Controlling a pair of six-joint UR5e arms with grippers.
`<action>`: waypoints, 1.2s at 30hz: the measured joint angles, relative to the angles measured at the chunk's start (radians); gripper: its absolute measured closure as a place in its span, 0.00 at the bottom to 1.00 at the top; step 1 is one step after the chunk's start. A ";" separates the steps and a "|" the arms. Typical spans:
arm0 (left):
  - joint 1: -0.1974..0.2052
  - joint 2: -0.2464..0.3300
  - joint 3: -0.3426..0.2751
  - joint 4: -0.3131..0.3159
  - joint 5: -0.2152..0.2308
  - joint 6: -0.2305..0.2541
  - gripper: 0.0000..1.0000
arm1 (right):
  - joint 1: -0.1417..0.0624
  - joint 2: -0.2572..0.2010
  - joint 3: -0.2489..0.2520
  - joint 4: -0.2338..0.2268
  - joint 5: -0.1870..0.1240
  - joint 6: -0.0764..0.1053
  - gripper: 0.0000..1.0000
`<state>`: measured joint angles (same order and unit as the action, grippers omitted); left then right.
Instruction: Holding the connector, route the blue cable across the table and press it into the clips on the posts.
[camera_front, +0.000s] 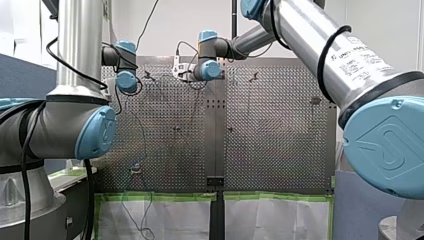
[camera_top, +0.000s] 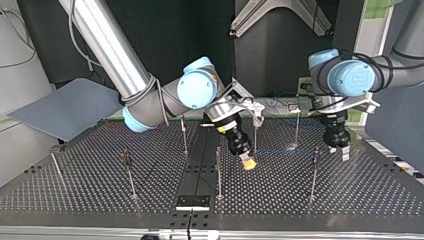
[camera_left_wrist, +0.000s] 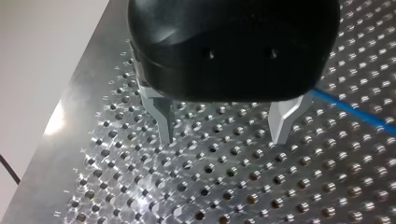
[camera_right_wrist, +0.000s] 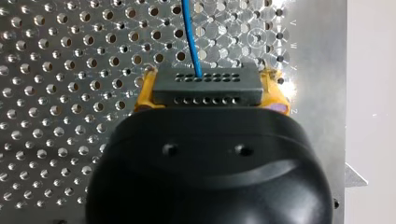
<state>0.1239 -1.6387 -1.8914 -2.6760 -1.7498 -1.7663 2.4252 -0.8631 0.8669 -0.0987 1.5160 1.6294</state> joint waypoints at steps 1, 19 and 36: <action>-0.003 0.008 -0.007 -0.008 -0.008 0.000 0.01 | 0.000 0.000 -0.001 0.001 0.000 0.000 1.00; -0.041 0.169 -0.097 -0.163 0.031 -0.108 0.01 | -0.003 0.000 -0.019 0.023 0.006 0.004 1.00; -0.088 0.298 -0.097 -0.200 0.157 -0.011 0.01 | -0.005 0.000 -0.019 0.025 0.016 0.008 1.00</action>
<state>0.0354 -1.3407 -1.9889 -2.8761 -1.5932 -1.7772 2.4200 -0.8630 0.8477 -0.0738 1.5320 1.6371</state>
